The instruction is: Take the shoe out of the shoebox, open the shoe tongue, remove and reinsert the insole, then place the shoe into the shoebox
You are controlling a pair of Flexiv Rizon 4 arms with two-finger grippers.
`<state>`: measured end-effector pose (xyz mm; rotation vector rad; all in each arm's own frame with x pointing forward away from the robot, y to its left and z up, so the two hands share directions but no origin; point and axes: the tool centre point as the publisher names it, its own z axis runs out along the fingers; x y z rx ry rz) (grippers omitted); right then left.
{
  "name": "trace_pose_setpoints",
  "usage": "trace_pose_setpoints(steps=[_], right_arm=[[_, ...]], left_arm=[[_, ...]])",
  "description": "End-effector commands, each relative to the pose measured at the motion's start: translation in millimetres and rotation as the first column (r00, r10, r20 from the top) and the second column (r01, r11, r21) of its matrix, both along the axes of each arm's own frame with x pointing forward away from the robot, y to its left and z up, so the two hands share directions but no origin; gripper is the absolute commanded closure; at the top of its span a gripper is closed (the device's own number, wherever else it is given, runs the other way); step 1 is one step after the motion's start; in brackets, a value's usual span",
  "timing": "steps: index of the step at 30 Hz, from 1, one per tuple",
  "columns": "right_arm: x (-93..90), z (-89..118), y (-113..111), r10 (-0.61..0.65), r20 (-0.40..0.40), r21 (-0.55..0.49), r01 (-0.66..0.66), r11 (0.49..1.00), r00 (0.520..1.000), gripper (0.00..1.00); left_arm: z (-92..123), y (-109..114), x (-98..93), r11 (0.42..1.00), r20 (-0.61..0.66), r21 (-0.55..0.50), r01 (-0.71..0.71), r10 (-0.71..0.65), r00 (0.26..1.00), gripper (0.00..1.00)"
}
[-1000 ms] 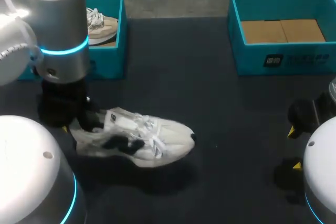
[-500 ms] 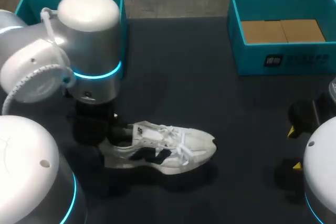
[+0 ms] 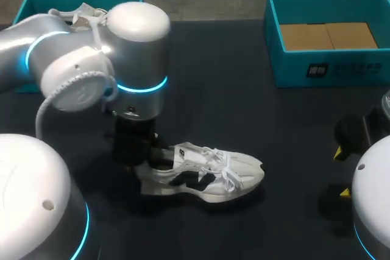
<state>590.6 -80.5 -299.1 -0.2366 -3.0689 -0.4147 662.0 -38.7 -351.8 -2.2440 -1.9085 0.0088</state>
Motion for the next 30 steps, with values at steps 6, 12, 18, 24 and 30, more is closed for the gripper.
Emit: trace_pose_setpoints(steps=[6,12,18,24,30], right_arm=[[-1.8,-1,0,0.0,0.003,-0.002,0.0,1.0,1.0,0.0],[-1.8,-1,0,0.0,0.003,-0.002,0.0,1.0,1.0,0.0],[-1.8,-1,0,0.0,0.003,-0.002,0.0,1.0,1.0,0.0],[-1.8,-1,0,0.0,0.003,-0.002,0.0,1.0,1.0,0.0],[-1.8,-1,0,0.0,0.003,-0.002,0.0,1.0,1.0,0.0]], left_arm=[[-19,-21,3.1,0.999,0.048,0.035,0.024,-0.026,0.998,1.0],[-24,-27,4.8,0.999,0.053,0.028,0.043,-0.045,0.998,1.0],[-28,-30,5.9,0.999,0.053,0.024,0.046,-0.047,0.997,1.0],[-29,-30,12.6,1.0,0.052,0.024,0.009,-0.01,0.999,1.0],[-30,-32,14.9,1.0,0.047,0.031,-0.001,-0.001,0.999,1.0]])
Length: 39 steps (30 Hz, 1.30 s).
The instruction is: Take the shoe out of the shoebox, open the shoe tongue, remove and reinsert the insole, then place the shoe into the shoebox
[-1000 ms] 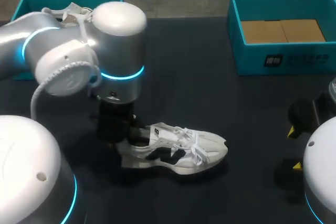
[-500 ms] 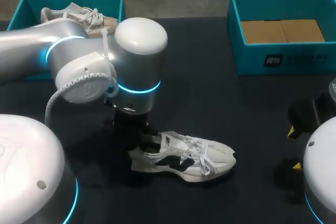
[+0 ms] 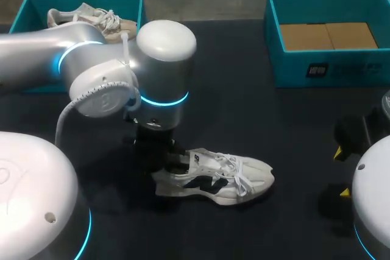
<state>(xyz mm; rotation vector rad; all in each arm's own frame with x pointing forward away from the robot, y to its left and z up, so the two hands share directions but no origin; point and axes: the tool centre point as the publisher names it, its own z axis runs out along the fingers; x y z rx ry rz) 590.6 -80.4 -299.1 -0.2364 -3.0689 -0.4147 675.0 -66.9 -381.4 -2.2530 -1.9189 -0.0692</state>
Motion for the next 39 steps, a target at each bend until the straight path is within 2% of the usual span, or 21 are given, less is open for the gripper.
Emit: trace_pose_setpoints(steps=[1,11,15,23,39], right_arm=[[-1.8,-1,0,0.0,0.003,-0.002,0.0,1.0,1.0,0.0],[-1.8,-1,0,0.0,0.003,-0.002,0.0,1.0,1.0,0.0],[-1.8,-1,0,0.0,0.003,-0.002,0.0,1.0,1.0,0.0],[-1.8,-1,0,0.0,0.003,-0.002,0.0,1.0,1.0,0.0],[-1.8,-1,0,0.0,0.003,-0.002,0.0,1.0,1.0,0.0]], left_arm=[[0,-5,2.0,1.0,-0.004,0.008,-0.006,0.006,1.0,1.0],[-1,-16,0.1,1.0,-0.008,0.019,-0.024,0.024,1.0,1.0],[-1,-21,-0.1,0.998,0.035,0.056,-0.034,0.032,0.999,1.0],[-1,-20,1.3,0.996,0.044,0.078,-0.032,0.028,0.999,1.0],[2,-14,16.3,0.996,0.05,0.077,-0.044,0.041,0.998,1.0]])
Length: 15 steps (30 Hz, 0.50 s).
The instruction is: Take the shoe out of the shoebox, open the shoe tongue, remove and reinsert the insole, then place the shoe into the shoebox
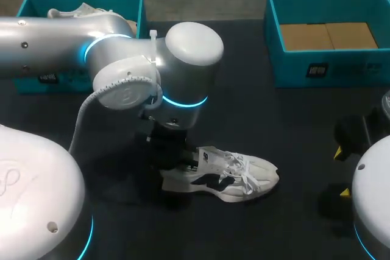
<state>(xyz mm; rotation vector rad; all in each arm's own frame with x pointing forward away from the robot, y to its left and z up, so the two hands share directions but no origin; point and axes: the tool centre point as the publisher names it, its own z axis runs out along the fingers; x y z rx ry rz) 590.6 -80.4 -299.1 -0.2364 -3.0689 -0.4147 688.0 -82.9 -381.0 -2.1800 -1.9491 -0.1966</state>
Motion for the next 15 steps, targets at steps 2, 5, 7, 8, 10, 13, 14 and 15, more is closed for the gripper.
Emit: trace_pose_setpoints(steps=[2,5,7,8,10,13,14,15], right_arm=[[-1.8,-1,0,0.0,0.003,-0.002,0.0,1.0,1.0,0.0],[-1.8,-1,0,0.0,0.003,-0.002,0.0,1.0,1.0,0.0],[-1.8,-1,0,0.0,0.003,-0.002,0.0,1.0,1.0,0.0],[-1.8,-1,0,0.0,0.003,-0.002,0.0,1.0,1.0,0.0],[-1.8,-1,0,0.0,0.003,-0.002,0.0,1.0,1.0,0.0],[-1.8,-1,0,0.0,0.003,-0.002,0.0,1.0,1.0,0.0],[-1.8,-1,0,0.0,0.003,-0.002,0.0,1.0,1.0,0.0],[-1.8,-1,0,0.0,0.003,-0.002,0.0,1.0,1.0,0.0]], left_arm=[[0,2,4.3,1.0,-0.008,-0.006,-0.004,0.004,1.0,1.0],[-5,2,4.3,1.0,-0.017,-0.009,-0.001,0.001,1.0,1.0],[-8,1,4.4,1.0,-0.023,-0.008,0.002,-0.002,1.0,1.0],[-10,1,4.7,1.0,-0.026,-0.006,0.004,-0.004,1.0,1.0],[-13,1,5.5,1.0,-0.031,-0.004,0.01,-0.01,0.999,1.0],[-14,2,6.2,1.0,-0.035,-0.007,0.022,-0.022,0.999,1.0],[-15,3,6.1,1.0,-0.035,-0.008,0.026,-0.026,0.999,1.0],[-16,3,6.1,1.0,-0.035,-0.008,0.027,-0.027,0.999,1.0]])
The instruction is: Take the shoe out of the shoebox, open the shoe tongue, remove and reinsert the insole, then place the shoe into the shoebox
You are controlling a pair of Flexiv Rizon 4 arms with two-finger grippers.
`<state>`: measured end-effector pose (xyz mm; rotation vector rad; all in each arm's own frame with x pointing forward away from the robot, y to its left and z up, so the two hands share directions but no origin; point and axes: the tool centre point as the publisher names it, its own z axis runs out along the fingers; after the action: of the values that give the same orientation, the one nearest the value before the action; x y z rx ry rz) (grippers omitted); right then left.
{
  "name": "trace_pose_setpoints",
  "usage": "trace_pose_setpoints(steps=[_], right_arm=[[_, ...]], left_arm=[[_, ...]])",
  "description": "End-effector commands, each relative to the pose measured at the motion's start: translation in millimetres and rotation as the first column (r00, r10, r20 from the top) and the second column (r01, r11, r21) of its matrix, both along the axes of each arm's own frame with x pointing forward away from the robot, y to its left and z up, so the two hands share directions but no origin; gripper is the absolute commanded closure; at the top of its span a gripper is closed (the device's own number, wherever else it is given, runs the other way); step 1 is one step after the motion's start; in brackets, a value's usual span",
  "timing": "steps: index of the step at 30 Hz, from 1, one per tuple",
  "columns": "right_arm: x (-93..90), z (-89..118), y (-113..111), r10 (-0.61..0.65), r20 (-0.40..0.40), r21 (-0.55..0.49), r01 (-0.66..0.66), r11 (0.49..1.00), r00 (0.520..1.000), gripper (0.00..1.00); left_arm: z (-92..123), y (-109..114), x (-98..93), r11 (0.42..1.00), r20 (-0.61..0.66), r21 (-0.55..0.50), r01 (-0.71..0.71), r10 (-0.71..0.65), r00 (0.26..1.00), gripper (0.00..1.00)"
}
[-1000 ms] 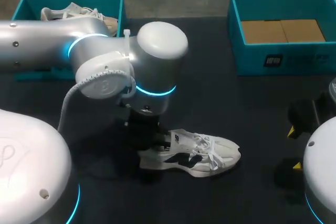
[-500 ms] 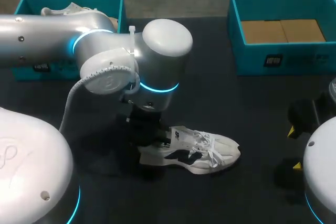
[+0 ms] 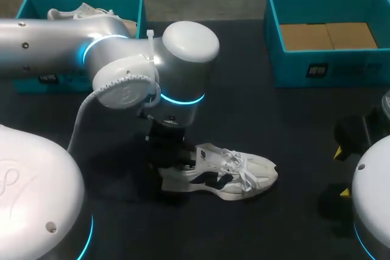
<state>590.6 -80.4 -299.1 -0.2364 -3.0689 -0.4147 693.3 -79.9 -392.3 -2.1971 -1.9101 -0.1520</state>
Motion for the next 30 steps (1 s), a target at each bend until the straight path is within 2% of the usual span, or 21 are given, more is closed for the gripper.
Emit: trace_pose_setpoints(steps=[1,3,5,6,7,8,9,10,17,30], right_arm=[[-1.8,-1,0,0.0,0.003,-0.002,0.0,1.0,1.0,0.0],[-1.8,-1,0,0.0,0.003,-0.002,0.0,1.0,1.0,0.0],[-1.8,-1,0,0.0,0.003,-0.002,0.0,1.0,1.0,0.0],[-1.8,-1,0,0.0,0.003,-0.002,0.0,1.0,1.0,0.0],[-1.8,-1,0,0.0,0.003,-0.002,0.0,1.0,1.0,0.0],[-1.8,-1,0,0.0,0.003,-0.002,0.0,1.0,1.0,0.0],[-1.8,-1,0,0.0,0.003,-0.002,0.0,1.0,1.0,0.0],[-1.8,-1,0,0.0,0.003,-0.002,0.0,1.0,1.0,0.0],[-1.8,-1,0,0.0,0.003,-0.002,0.0,1.0,1.0,0.0],[-1.8,-1,0,0.0,0.003,-0.002,0.0,1.0,1.0,0.0]], left_arm=[[-5,1,0.6,1.0,0.001,0.001,0.007,-0.007,1.0,1.0],[-6,1,0.6,1.0,-0.002,-0.006,0.013,-0.013,1.0,1.0],[-5,2,0.3,1.0,-0.005,-0.016,0.023,-0.023,1.0,0.75],[-5,3,0.1,0.999,-0.005,-0.02,0.03,-0.03,1.0,0.67],[-4,4,-0.4,0.999,-0.005,-0.027,0.038,-0.038,0.999,0.51],[-3,5,-1.1,0.999,-0.006,-0.031,0.04,-0.04,0.999,0.15],[-2,5,-1.4,0.999,-0.006,-0.034,0.042,-0.042,0.999,0.02],[0,6,-1.8,0.998,-0.005,-0.04,0.045,-0.045,0.999,0.0],[19,8,-6.1,0.993,-0.001,-0.107,0.054,-0.054,0.999,0.0],[92,20,-26.4,0.956,-0.017,-0.293,0.012,-0.017,1.0,0.0]])
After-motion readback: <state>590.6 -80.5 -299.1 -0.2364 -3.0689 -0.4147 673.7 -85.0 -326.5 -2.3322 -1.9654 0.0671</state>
